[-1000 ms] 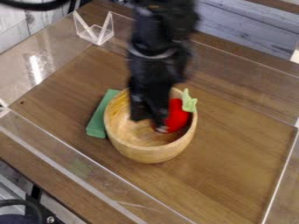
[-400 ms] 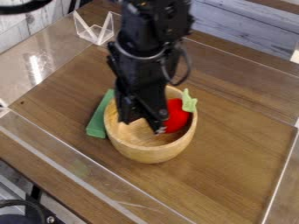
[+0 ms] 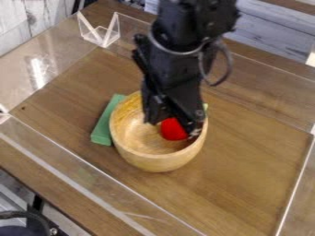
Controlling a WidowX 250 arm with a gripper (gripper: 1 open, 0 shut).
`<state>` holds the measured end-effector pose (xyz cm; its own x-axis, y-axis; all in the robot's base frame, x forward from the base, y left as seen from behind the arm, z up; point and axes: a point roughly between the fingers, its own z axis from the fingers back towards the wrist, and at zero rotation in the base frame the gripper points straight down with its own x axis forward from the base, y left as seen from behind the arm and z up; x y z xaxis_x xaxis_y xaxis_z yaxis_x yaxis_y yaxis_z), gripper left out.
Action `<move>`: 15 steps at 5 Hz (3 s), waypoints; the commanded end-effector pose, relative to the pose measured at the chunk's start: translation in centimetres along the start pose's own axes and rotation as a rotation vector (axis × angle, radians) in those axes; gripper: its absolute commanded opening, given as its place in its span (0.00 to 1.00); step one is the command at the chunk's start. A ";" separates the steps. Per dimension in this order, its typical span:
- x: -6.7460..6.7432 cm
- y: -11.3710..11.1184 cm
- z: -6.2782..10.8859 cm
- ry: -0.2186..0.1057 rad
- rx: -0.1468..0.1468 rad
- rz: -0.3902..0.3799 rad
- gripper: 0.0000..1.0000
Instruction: Move the red object to the right side of the table
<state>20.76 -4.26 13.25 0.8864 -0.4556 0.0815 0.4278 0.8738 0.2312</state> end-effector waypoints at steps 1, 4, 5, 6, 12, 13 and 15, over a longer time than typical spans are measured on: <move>0.5 0.6 0.7 -0.058 0.003 0.004 0.00; -1.0 0.5 1.2 -0.054 -0.008 0.090 0.00; -1.2 0.0 1.8 -0.039 0.003 0.167 0.00; -0.8 0.7 1.8 -0.055 -0.003 0.122 0.00; 4.4 -3.6 2.6 -0.092 -0.013 0.088 0.00; 5.5 -7.6 3.2 -0.122 -0.009 0.120 0.00; 4.6 -7.5 3.2 -0.110 0.032 0.126 0.00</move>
<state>20.82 -13.52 13.81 0.9136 -0.3666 0.1757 0.3180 0.9137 0.2530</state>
